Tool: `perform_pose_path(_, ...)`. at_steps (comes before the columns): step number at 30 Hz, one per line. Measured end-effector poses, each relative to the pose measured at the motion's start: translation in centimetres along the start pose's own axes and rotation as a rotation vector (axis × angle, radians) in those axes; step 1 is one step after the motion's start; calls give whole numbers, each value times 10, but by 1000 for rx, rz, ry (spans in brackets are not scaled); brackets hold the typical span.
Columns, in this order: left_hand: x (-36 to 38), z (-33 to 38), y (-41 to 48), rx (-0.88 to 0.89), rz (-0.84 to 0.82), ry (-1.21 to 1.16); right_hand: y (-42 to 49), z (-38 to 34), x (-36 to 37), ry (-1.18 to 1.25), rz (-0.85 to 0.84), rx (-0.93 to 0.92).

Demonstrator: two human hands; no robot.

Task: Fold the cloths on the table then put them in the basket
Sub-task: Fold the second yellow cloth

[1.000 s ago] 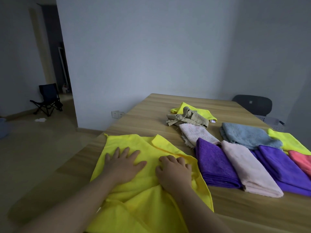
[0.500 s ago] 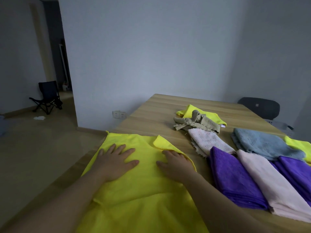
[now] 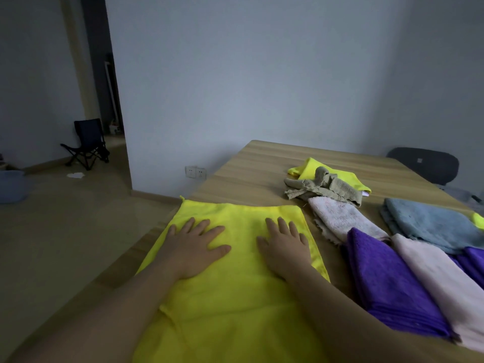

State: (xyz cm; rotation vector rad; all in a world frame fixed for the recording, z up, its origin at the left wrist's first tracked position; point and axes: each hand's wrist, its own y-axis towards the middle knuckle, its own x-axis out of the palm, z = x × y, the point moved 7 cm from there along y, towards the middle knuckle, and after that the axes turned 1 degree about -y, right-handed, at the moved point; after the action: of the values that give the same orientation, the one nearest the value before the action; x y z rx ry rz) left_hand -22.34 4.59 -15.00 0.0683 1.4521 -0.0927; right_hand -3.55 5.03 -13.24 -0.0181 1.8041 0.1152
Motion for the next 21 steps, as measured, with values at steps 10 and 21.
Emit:
perform_pose_path(10, -70, 11, -52, -17, 360, -347, -78, -4, 8, -81, -163, -87)
perform_pose_path(21, 8, 21, -67, -79, -113, 29, -71, -2, -7, 32, 15, -152)
